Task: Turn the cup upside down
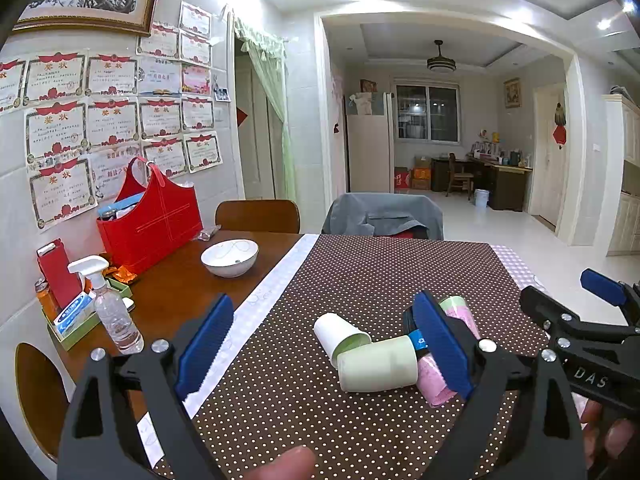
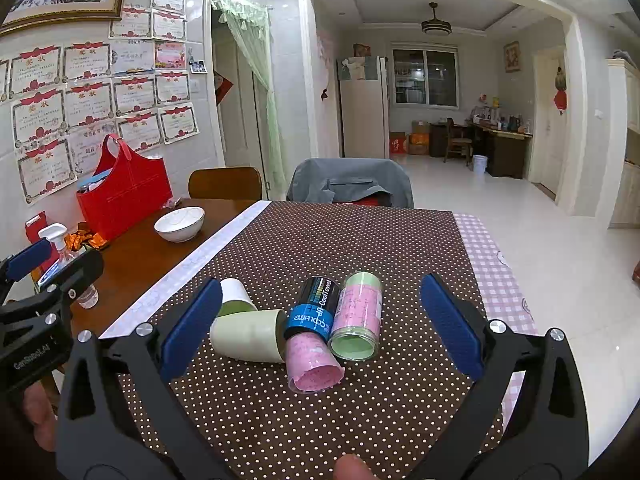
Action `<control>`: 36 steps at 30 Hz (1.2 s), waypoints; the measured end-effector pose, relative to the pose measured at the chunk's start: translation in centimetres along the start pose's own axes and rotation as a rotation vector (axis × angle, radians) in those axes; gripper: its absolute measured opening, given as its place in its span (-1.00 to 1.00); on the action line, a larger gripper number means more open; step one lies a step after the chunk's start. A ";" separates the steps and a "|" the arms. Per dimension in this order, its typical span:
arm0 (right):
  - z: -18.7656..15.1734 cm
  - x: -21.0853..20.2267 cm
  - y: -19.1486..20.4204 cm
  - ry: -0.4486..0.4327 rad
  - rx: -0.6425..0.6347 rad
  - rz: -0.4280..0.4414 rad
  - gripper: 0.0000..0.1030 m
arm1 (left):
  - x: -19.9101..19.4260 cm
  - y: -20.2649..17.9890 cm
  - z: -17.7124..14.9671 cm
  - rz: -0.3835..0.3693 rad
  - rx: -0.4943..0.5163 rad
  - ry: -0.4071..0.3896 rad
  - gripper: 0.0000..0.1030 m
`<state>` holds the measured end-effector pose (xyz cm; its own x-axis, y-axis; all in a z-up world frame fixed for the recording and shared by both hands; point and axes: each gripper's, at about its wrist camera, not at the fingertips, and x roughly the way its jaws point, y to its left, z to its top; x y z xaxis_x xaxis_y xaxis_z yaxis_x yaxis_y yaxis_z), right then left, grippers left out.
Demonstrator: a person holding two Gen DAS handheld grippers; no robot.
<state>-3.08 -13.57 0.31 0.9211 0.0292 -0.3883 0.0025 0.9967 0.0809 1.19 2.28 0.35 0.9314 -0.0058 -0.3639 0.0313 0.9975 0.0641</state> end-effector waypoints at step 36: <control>-0.8 9.0 -1.2 0.146 -0.017 -0.025 0.88 | 12.1 1.8 -1.6 -0.055 -0.110 0.321 0.75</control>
<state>4.94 -14.42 -3.99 0.8546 0.0142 -0.5190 0.0164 0.9984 0.0543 11.88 4.09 -5.44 0.7673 -0.0549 -0.6389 0.0231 0.9981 -0.0579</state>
